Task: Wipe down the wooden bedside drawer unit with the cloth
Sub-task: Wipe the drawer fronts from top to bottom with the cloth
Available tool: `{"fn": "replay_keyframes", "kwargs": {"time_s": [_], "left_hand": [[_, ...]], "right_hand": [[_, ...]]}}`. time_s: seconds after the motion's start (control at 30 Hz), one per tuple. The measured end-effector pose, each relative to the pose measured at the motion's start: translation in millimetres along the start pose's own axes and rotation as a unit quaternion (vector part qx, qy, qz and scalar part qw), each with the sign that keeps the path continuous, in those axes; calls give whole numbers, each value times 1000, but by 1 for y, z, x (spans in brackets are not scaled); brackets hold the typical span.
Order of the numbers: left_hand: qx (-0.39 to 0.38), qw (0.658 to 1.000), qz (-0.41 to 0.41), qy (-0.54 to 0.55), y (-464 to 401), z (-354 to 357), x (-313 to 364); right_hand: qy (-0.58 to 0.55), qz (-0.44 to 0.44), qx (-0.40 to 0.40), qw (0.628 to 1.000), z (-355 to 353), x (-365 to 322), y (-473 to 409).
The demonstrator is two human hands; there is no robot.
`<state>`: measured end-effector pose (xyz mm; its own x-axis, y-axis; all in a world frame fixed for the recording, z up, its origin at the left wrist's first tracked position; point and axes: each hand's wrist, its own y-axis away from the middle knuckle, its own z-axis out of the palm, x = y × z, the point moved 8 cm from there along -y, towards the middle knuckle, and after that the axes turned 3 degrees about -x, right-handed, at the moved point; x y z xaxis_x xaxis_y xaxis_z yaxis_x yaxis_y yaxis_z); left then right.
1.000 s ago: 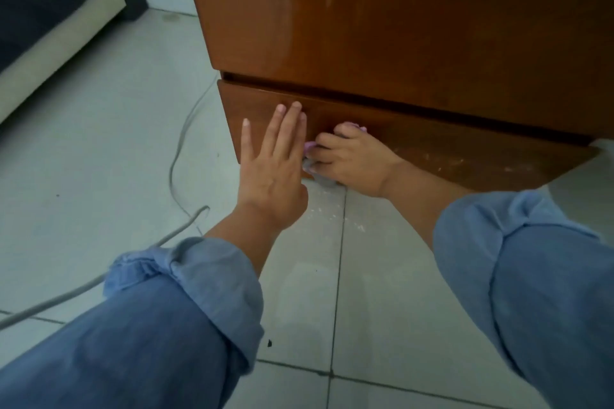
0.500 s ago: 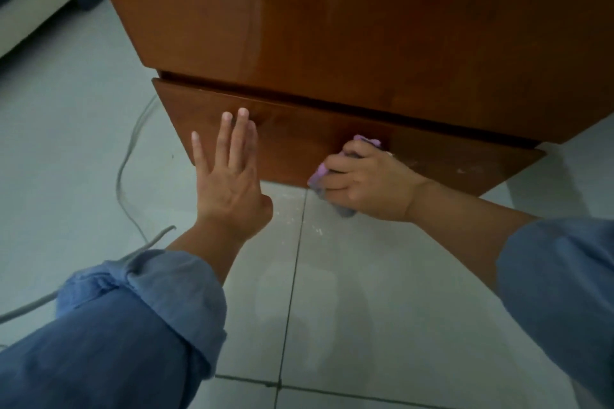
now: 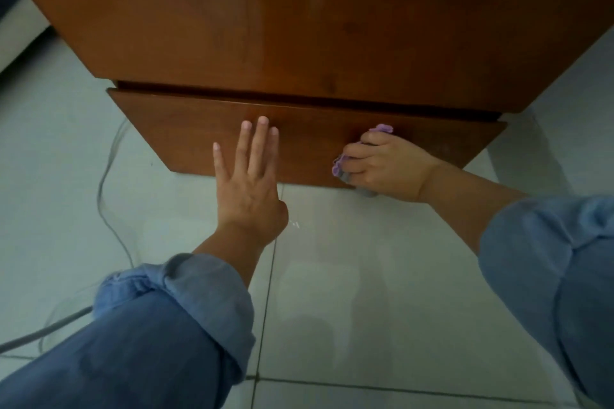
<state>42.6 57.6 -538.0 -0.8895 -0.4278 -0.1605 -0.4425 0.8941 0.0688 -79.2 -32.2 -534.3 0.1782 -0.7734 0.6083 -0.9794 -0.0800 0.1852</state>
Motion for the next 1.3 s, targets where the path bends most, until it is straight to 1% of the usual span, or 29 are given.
{"fn": "replay_keyframes", "kwargs": {"time_s": [0.07, 0.17, 0.27, 0.33, 0.4, 0.47, 0.53, 0.57, 0.63, 0.73, 0.83, 0.93, 1.0, 1.03, 1.07, 1.1, 1.13, 1.17, 1.2, 1.23, 1.27, 1.3], "left_hand": [[-12, 1000, -11, -2, 0, 4, 2], [-20, 999, -25, -12, 2, 5, 5], [-31, 998, -52, -6, 4, 3, 14], [-29, 998, -57, 2, 5, -2, 29], [-26, 999, -21, -6, 8, -5, 55], [-22, 999, 36, -6, 11, -10, 90], [-10, 997, 79, -3, 14, -19, 121], [-1, 995, 97, -6, 15, -25, 134], [19, 991, 129, -36, 14, -34, 145], [40, 985, 145, -82, 12, -39, 138], [44, 987, 131, -82, 9, -38, 125], [46, 987, 138, -75, 8, -36, 121], [49, 986, 141, -72, 6, -36, 122], [51, 986, 142, -75, 6, -36, 121], [53, 985, 142, -80, 6, -35, 121], [54, 985, 141, -85, 6, -35, 120], [52, 985, 139, -89, 7, -33, 120], [49, 985, 137, -89, 8, -32, 120], [47, 986, 135, -87, 10, -30, 121], [45, 986, 134, -85, 11, -30, 121], [43, 987, 133, -85, 12, -29, 120], [41, 986, 134, -87, 13, -29, 119]], "right_hand": [[11, -1, -16, 1000, 11, 2, 27], [-13, 10, -45, 999, 23, 7, 59], [-26, 35, -24, 999, 27, 12, 82], [-74, 87, -4, 993, 25, 21, 100], [-143, 149, 3, 978, 24, 28, 117], [-155, 198, 19, 968, 20, 27, 130], [-155, 174, 70, 970, 9, 13, 130], [-136, 153, 90, 975, 2, 8, 126], [-87, 111, 85, 986, -10, -1, 106], [-68, 75, 79, 992, -22, 2, 80], [-34, 78, 58, 995, -14, 21, 75], [-10, 62, 27, 998, 7, 32, 90], [-27, 96, 32, 994, 22, 34, 112], [-53, 144, 37, 987, 29, 34, 125], [-99, 210, 44, 972, 35, 33, 140], [-171, 286, 37, 942, 42, 28, 155], [-238, 358, 35, 902, 50, 18, 168], [-292, 434, 38, 851, 55, 7, 179], [-351, 517, 42, 779, 60, -4, 190], [-411, 603, 59, 682, 63, -14, 199], [-465, 677, 75, 565, 70, -24, 205], [-511, 734, 83, 440, 77, -34, 209]]}}
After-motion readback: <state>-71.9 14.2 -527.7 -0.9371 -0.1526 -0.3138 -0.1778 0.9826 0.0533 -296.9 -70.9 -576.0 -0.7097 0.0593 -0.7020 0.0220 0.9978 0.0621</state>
